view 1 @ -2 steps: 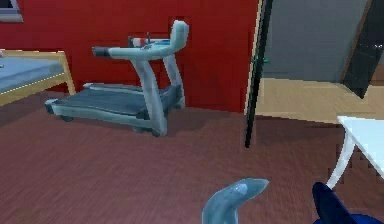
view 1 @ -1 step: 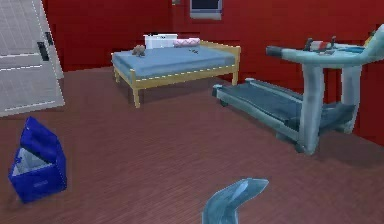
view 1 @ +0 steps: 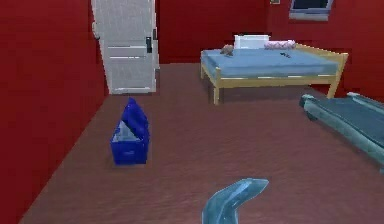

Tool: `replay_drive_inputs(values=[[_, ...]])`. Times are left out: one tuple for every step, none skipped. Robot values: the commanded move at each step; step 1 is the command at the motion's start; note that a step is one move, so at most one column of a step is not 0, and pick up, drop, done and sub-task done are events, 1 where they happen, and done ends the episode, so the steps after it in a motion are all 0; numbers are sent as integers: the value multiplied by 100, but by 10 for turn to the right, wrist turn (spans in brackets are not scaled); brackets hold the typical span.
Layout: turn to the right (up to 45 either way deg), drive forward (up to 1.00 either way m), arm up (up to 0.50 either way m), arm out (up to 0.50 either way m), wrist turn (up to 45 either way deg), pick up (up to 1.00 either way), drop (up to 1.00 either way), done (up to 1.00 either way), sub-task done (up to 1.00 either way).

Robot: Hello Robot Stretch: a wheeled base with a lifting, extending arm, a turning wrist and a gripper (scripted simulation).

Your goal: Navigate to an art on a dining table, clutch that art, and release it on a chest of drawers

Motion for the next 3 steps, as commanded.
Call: replay_drive_inputs(values=[[0, 100, 0, 0, 0, 0, 0, 0, 0], [-30, 0, 0, 0, 0, 0, 0, 0, 0], [0, 100, 0, 0, 0, 0, 0, 0, 0]])
